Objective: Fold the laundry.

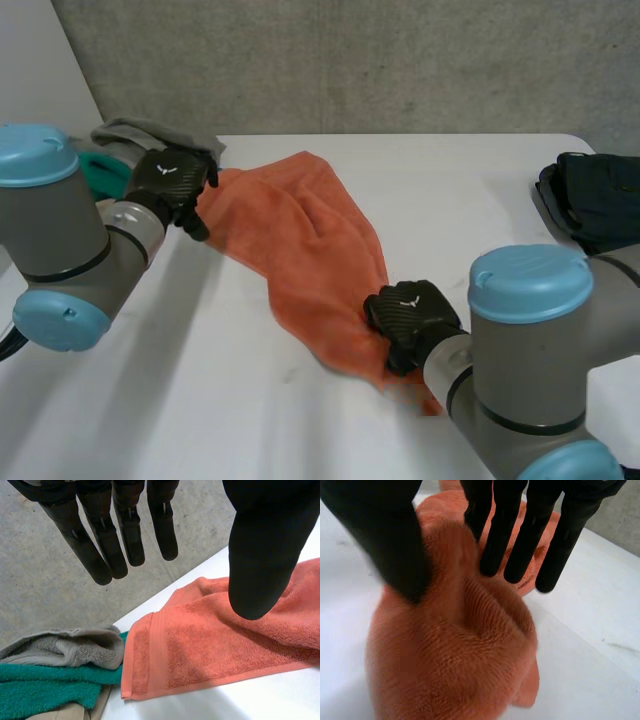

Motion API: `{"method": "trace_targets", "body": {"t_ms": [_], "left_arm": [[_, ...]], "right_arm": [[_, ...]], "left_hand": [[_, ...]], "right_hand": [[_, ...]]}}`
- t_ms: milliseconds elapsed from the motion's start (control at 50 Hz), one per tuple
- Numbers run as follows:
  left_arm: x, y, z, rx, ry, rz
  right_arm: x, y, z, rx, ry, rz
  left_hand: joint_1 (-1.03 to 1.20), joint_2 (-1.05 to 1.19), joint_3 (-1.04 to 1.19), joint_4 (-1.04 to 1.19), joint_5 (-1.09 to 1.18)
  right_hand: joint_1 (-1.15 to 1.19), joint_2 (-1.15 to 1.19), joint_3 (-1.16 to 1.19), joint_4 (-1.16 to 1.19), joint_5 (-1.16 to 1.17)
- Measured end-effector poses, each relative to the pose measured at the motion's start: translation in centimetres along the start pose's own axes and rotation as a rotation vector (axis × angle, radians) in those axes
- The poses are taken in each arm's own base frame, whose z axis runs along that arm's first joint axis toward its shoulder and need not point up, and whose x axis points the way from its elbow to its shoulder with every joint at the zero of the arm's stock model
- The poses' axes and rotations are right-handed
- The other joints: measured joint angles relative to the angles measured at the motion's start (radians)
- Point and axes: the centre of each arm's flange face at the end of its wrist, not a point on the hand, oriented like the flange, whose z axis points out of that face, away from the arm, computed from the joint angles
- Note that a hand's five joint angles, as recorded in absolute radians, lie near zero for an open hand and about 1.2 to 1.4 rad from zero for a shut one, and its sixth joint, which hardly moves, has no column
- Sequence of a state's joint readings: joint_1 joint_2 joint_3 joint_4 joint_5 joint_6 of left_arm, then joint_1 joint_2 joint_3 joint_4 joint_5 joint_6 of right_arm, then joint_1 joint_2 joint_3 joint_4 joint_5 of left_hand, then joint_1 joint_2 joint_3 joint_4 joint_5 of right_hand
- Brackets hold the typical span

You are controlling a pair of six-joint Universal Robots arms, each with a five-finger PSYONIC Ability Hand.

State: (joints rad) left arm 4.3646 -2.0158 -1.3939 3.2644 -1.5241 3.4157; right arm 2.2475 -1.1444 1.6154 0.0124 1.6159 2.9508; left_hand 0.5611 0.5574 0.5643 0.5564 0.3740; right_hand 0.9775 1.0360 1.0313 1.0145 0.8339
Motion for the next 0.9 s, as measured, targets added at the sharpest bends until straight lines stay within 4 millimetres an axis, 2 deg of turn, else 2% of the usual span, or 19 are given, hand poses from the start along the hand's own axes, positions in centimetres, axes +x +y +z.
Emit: {"method": "trace_targets", "body": {"t_ms": [40, 80, 140, 240, 340, 360, 380, 520, 680, 700, 760, 780, 800, 820, 900], "left_arm": [[-0.1, 0.1, -0.1, -0.003, -0.002, -0.001], [-0.2, 0.1, -0.1, -0.005, -0.003, -0.002], [-0.3, 0.3, -0.1, -0.010, -0.006, -0.005], [-0.4, 0.9, 0.1, -0.024, -0.004, -0.013], [-0.1, 1.8, 0.5, -0.049, 0.016, -0.028], [-0.1, 1.8, 0.5, -0.049, 0.016, -0.028], [0.2, 2.2, 0.6, -0.059, 0.028, -0.036], [1.6, 3.0, 1.0, -0.081, 0.069, -0.074], [3.3, 2.7, 1.6, -0.099, 0.107, -0.128], [3.4, 2.7, 1.6, -0.101, 0.109, -0.133], [4.3, 2.4, 1.9, -0.118, 0.125, -0.163], [4.5, 2.3, 1.9, -0.123, 0.127, -0.170], [4.5, 2.2, 1.9, -0.129, 0.125, -0.176], [4.4, 2.1, 1.9, -0.137, 0.116, -0.183], [2.7, 1.0, 1.5, -0.142, 0.039, -0.200]], "right_arm": [[0.0, -0.6, 0.2, 0.023, 0.011, -0.002], [0.1, -1.6, 0.1, 0.061, 0.019, 0.000], [0.4, -4.2, -0.6, 0.149, 0.024, 0.007], [0.8, -10.1, -3.2, 0.325, 0.006, 0.006], [0.6, -14.5, -6.2, 0.424, -0.036, -0.010], [0.6, -14.5, -6.2, 0.424, -0.036, -0.010], [0.4, -16.0, -7.3, 0.455, -0.052, -0.016], [-0.6, -19.8, -11.0, 0.552, -0.096, -0.025], [-1.7, -22.0, -14.5, 0.640, -0.139, -0.001], [-1.7, -22.1, -14.7, 0.643, -0.142, 0.003], [-1.5, -22.2, -15.4, 0.650, -0.144, 0.033], [-1.3, -22.2, -15.4, 0.648, -0.140, 0.040], [-1.0, -22.1, -15.2, 0.642, -0.133, 0.045], [-0.6, -21.9, -14.9, 0.632, -0.119, 0.050], [1.7, -20.9, -12.9, 0.571, -0.045, 0.046]], "left_hand": [[-0.024, -0.020, -0.022, -0.023, -0.023], [-0.050, -0.044, -0.048, -0.051, -0.049], [-0.094, -0.090, -0.099, -0.098, -0.093], [-0.243, -0.237, -0.245, -0.243, -0.242], [-0.360, -0.350, -0.356, -0.355, -0.325], [-0.360, -0.350, -0.356, -0.355, -0.325], [-0.360, -0.352, -0.356, -0.355, -0.325], [-0.360, -0.352, -0.356, -0.355, -0.325], [-0.314, -0.305, -0.312, -0.315, -0.297], [-0.248, -0.243, -0.266, -0.259, -0.244], [0.389, 0.305, 0.269, 0.283, 0.287], [0.528, 0.428, 0.413, 0.428, 0.429], [0.528, 0.428, 0.413, 0.428, 0.429], [0.598, 0.591, 0.575, 0.594, 0.579], [0.598, 0.635, 0.618, 0.637, 0.590]], "right_hand": [[0.065, 0.130, 0.128, 0.148, 0.129], [0.065, 0.135, 0.150, 0.174, 0.142], [0.065, 0.135, 0.153, 0.180, 0.144], [0.065, 0.135, 0.153, 0.180, 0.144], [0.065, 0.135, 0.154, 0.180, 0.144], [0.065, 0.135, 0.154, 0.180, 0.144], [0.065, 0.135, 0.154, 0.181, 0.144], [0.065, 0.135, 0.154, 0.181, 0.158], [0.065, 0.135, 0.154, 0.181, 0.158], [0.065, 0.135, 0.154, 0.181, 0.158], [0.065, 0.135, 0.154, 0.181, 0.158], [0.065, 0.135, 0.154, 0.181, 0.158], [0.065, 0.135, 0.154, 0.181, 0.158], [0.065, 0.135, 0.154, 0.181, 0.158], [0.065, 0.135, 0.154, 0.181, 0.158]]}}
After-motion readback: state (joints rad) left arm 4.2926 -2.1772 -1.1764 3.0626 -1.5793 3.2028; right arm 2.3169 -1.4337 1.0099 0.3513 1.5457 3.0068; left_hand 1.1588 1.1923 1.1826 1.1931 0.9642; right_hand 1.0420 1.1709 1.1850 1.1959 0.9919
